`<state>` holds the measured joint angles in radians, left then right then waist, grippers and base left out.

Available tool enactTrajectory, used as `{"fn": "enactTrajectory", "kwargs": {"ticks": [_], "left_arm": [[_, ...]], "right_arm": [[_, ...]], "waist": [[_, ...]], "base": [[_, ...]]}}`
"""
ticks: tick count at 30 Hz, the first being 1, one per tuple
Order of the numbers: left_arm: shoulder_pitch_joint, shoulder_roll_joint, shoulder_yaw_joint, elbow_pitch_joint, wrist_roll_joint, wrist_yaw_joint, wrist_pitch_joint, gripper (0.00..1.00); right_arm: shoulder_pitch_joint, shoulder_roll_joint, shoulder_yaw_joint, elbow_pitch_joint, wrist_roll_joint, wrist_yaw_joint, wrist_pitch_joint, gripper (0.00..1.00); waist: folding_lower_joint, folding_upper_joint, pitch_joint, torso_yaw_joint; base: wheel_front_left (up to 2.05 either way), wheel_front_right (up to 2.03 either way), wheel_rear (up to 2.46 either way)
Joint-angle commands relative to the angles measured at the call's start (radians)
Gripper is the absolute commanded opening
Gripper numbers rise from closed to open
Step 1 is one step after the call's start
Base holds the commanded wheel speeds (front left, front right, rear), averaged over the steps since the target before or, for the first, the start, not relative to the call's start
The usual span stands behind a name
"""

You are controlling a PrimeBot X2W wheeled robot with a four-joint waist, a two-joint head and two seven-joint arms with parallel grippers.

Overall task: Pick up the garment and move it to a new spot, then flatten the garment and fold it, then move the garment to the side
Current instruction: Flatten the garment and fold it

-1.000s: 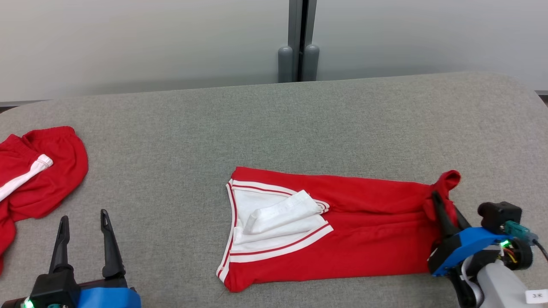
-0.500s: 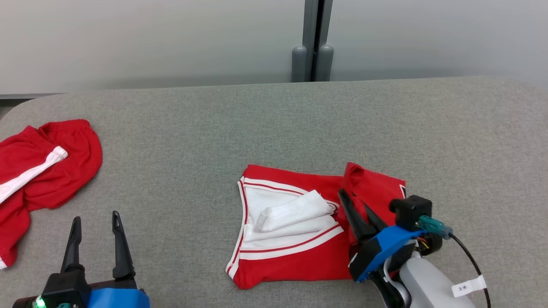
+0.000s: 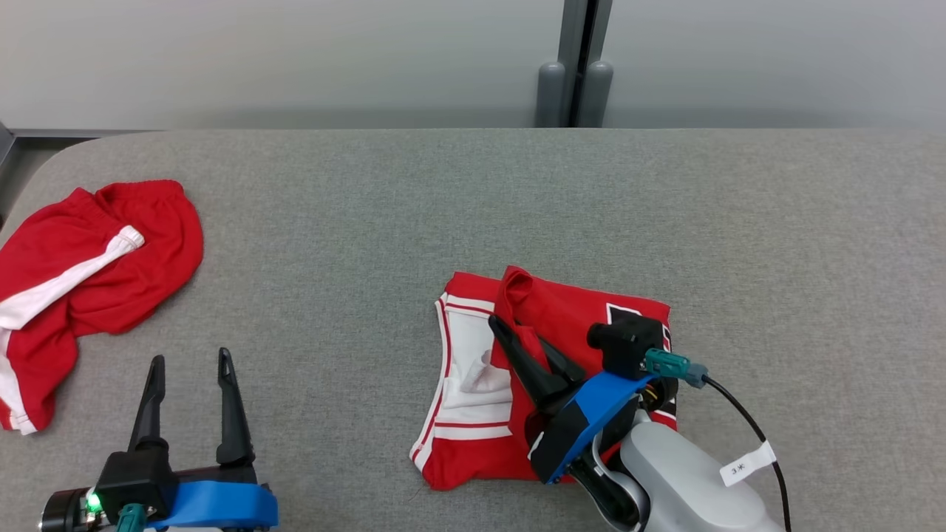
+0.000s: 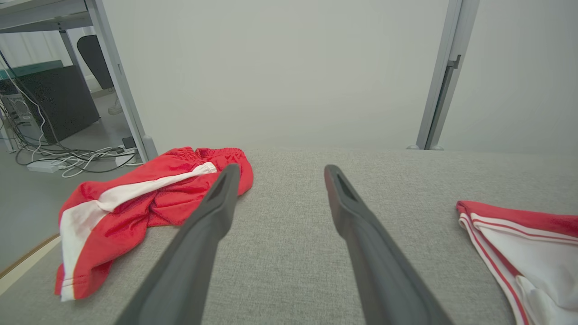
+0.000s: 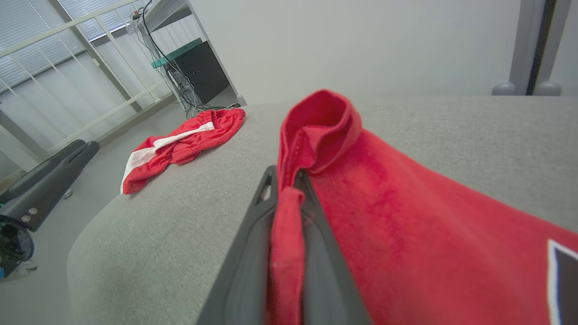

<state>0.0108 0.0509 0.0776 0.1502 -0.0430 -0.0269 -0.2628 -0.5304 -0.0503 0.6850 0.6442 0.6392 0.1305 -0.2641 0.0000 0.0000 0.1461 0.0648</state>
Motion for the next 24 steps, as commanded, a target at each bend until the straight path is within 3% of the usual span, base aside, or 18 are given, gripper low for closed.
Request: {"fn": "enactTrajectory", "kwargs": {"ticks": [1, 11, 12, 13, 14, 19, 24], "left_arm": [[-0.022, -0.001, -0.009, 0.000, -0.002, 0.002, -0.003, 1.00], [-0.046, -0.001, -0.036, 0.012, -0.013, 0.007, -0.003, 1.00], [-0.049, -0.001, -0.039, 0.013, -0.015, 0.008, -0.003, 1.00], [-0.051, -0.001, -0.041, 0.014, -0.017, 0.010, -0.003, 1.00], [-0.053, -0.001, -0.043, 0.015, -0.018, 0.010, -0.003, 1.00], [-0.049, -0.001, -0.045, 0.015, -0.020, 0.016, -0.003, 1.00], [-0.033, -0.001, -0.049, 0.001, -0.017, 0.020, -0.003, 1.00]], "right_arm": [[-0.020, -0.001, 0.015, -0.003, 0.016, 0.000, 0.000, 0.00], [-0.079, -0.001, 0.067, 0.048, 0.078, 0.000, 0.000, 0.00], [-0.086, -0.001, 0.070, 0.059, 0.077, 0.000, 0.000, 0.25], [-0.089, 0.000, 0.077, 0.069, 0.080, 0.000, 0.000, 0.96], [-0.089, 0.000, 0.081, 0.075, 0.090, 0.000, 0.000, 1.00], [-0.102, -0.001, 0.061, 0.080, 0.065, 0.000, 0.000, 1.00], [-0.063, -0.001, -0.053, 0.042, -0.029, 0.000, 0.000, 1.00]], "waist": [[0.0000, 0.0000, 0.006, 0.008], [0.0000, 0.0000, 0.035, 0.038], [0.0000, 0.0000, 0.038, 0.040], [0.0000, 0.0000, 0.039, 0.041], [0.0000, 0.0000, 0.041, 0.042], [0.0000, 0.0000, 0.035, 0.029], [0.0000, 0.0000, 0.015, 0.004]], "base": [[0.00, 0.00, 0.00], [0.00, 0.00, 0.00], [0.00, 0.00, 0.00], [0.00, 0.00, 0.00], [0.00, 0.00, 0.00], [0.00, 0.00, 0.00], [0.00, 0.00, 0.00]]}}
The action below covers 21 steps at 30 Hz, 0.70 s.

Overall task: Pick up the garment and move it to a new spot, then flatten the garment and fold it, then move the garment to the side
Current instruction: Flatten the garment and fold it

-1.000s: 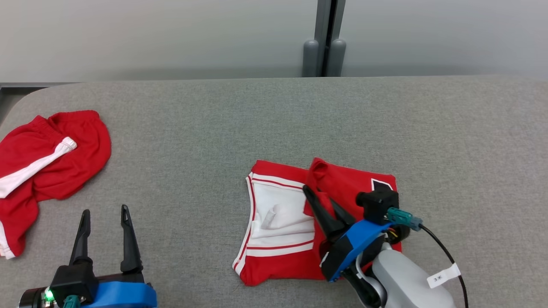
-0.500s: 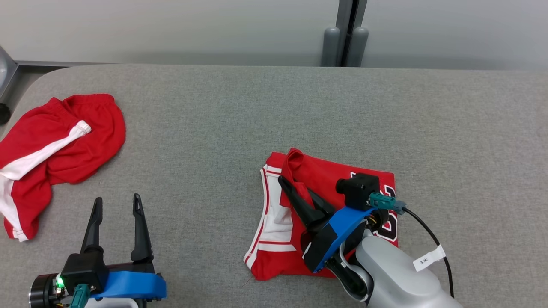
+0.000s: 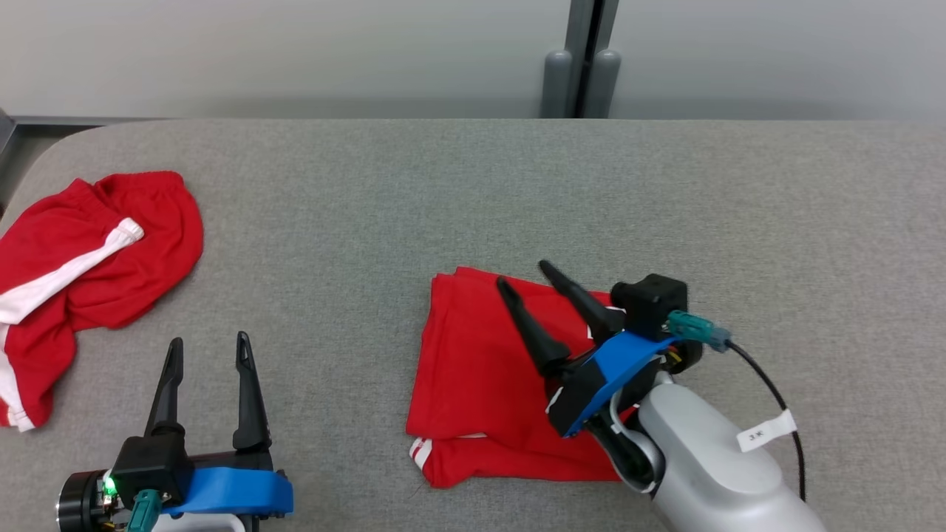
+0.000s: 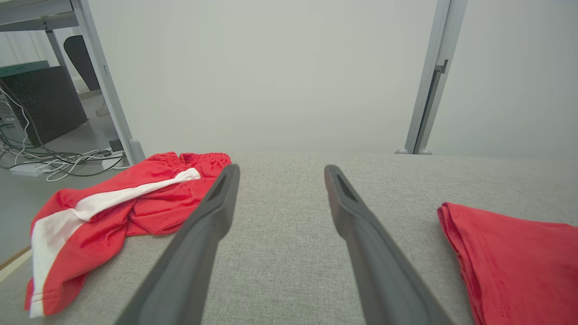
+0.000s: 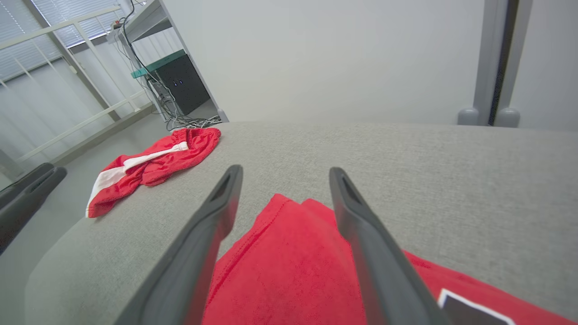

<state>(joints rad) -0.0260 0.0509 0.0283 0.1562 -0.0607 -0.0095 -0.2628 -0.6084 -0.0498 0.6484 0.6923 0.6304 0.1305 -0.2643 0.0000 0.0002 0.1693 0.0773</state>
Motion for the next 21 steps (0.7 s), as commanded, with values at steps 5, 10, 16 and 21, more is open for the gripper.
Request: {"fn": "enactTrajectory", "kwargs": {"ticks": [5, 10, 16, 21], "left_arm": [[0.017, -0.001, 0.003, -0.016, 0.007, 0.004, -0.003, 1.00], [0.038, -0.001, 0.007, -0.019, 0.013, 0.002, -0.003, 1.00], [0.067, -0.001, 0.023, -0.017, 0.026, -0.007, -0.002, 1.00], [0.083, 0.000, 0.037, -0.016, 0.031, -0.014, -0.003, 1.00]], "right_arm": [[0.082, -0.025, -0.177, -0.084, -0.140, 0.000, 0.000, 1.00], [0.176, -0.057, -0.307, -0.184, -0.217, 0.000, 0.000, 1.00], [0.293, -0.062, -0.413, -0.267, -0.259, 0.000, 0.000, 1.00], [0.363, -0.058, -0.464, -0.307, -0.280, 0.000, 0.000, 1.00]], "waist": [[0.0000, -0.0002, -0.031, -0.037], [0.0000, -0.0002, -0.058, -0.066], [0.0000, -0.0002, -0.096, -0.100], [0.0000, -0.0002, -0.117, -0.113]], "base": [[0.00, 0.00, 0.00], [0.00, 0.00, 0.00], [0.00, 0.00, 0.00], [0.00, 0.00, 0.00]]}}
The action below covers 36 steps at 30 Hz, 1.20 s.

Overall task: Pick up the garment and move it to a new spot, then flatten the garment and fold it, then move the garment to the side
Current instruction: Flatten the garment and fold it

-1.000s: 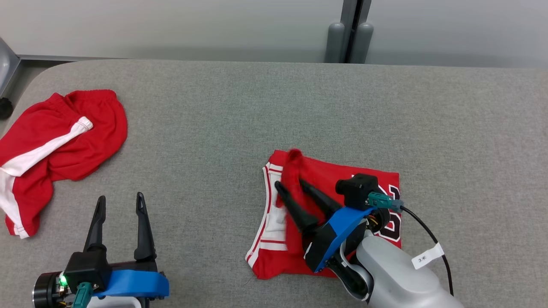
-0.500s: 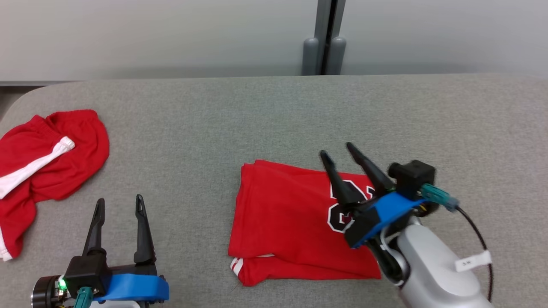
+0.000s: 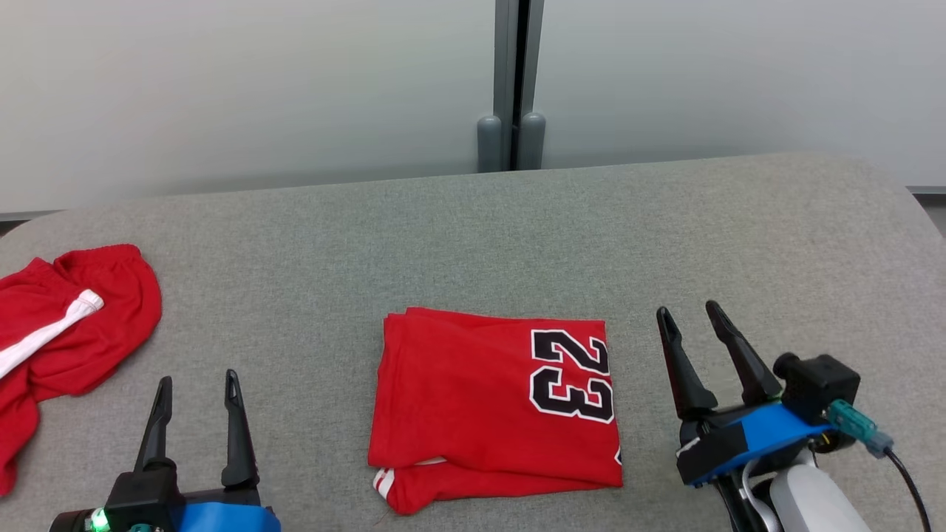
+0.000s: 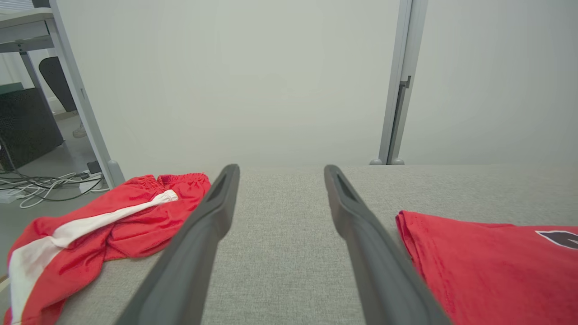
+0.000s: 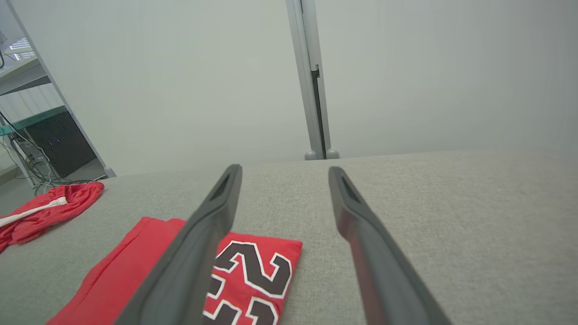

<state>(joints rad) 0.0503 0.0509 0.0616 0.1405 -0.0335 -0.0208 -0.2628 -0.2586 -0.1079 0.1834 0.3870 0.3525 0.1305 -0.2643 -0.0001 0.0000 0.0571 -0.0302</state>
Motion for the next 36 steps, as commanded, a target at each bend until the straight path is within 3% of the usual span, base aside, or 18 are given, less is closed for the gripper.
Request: {"fn": "enactTrajectory", "kwargs": {"ticks": [1, 15, 36], "left_arm": [[0.011, 0.000, 0.005, 0.000, 0.007, -0.004, -0.003, 1.00], [0.062, 0.017, 0.009, -0.002, 0.021, -0.023, -0.003, 1.00], [0.060, 0.015, -0.002, 0.041, 0.016, -0.016, -0.003, 1.00]], "right_arm": [[0.028, -0.001, -0.009, -0.008, -0.015, 0.000, 0.000, 1.00], [0.197, 0.042, -0.116, -0.101, -0.080, 0.000, 0.000, 1.00], [0.238, 0.057, -0.102, -0.100, -0.110, 0.000, 0.000, 1.00]], "waist": [[0.0001, 0.0000, -0.009, -0.006], [0.0001, 0.0000, -0.057, 0.015], [0.0001, 0.0000, -0.071, 0.035]], "base": [[0.00, 0.00, 0.00], [0.00, 0.00, 0.00], [0.00, 0.00, 0.00]]}}
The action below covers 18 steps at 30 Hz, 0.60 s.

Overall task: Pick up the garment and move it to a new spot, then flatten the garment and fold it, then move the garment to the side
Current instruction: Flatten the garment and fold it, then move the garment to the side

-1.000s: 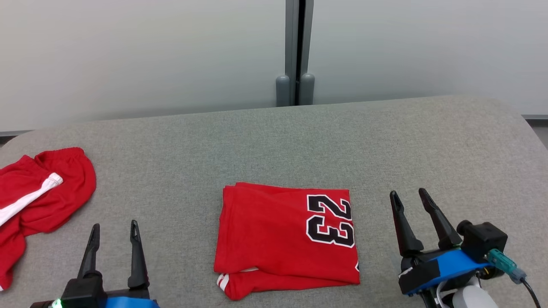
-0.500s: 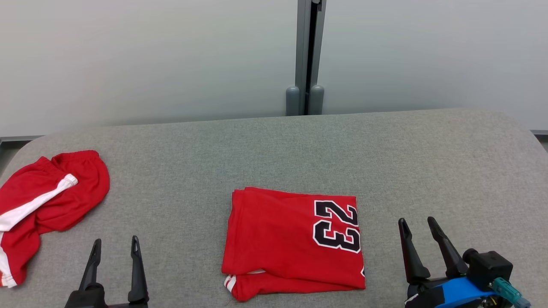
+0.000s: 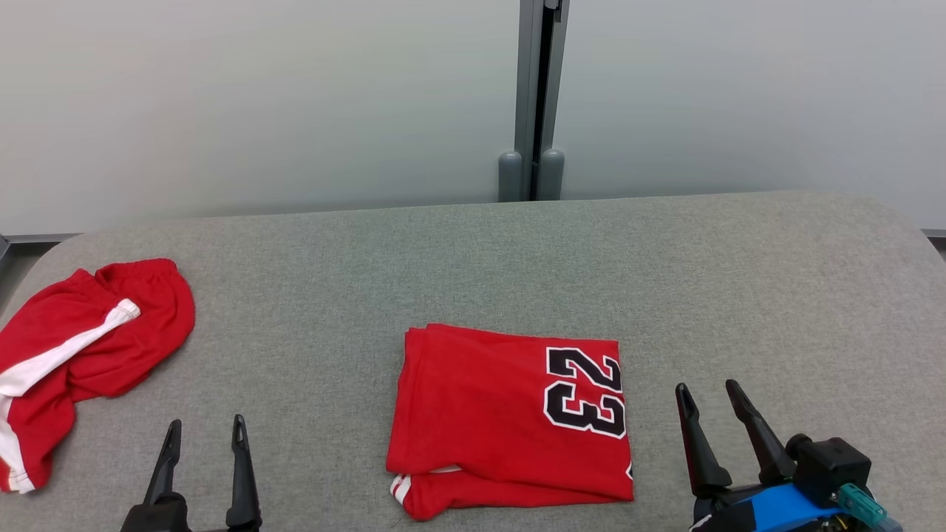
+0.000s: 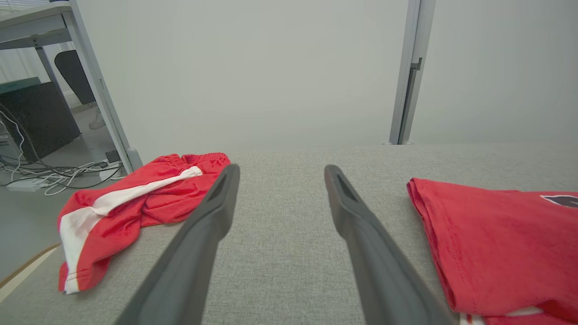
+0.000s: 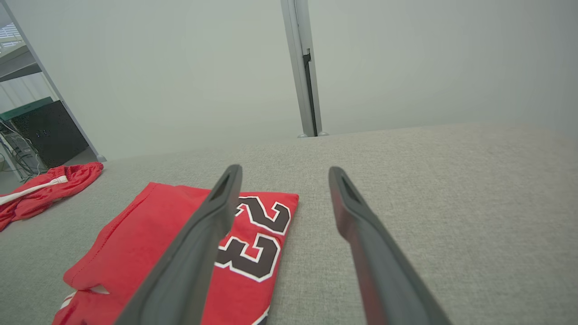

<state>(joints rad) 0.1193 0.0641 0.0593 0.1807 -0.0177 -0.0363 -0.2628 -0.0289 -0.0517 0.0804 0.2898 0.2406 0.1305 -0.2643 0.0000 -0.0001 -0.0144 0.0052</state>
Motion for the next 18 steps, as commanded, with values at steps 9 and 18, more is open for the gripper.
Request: {"fn": "enactTrajectory", "kwargs": {"ticks": [9, 18], "left_arm": [[-0.009, 0.001, -0.001, 0.004, -0.002, 0.004, -0.003, 1.00], [-0.021, 0.002, 0.003, 0.009, -0.004, 0.005, -0.003, 1.00]], "right_arm": [[0.001, 0.001, 0.012, 0.006, 0.012, 0.000, 0.000, 1.00], [-0.021, 0.001, 0.005, 0.029, -0.006, 0.000, 0.000, 1.00]], "waist": [[0.0000, 0.0001, -0.001, -0.003], [0.0000, 0.0001, 0.003, -0.002]], "base": [[0.00, 0.00, 0.00], [0.00, 0.00, 0.00]]}}
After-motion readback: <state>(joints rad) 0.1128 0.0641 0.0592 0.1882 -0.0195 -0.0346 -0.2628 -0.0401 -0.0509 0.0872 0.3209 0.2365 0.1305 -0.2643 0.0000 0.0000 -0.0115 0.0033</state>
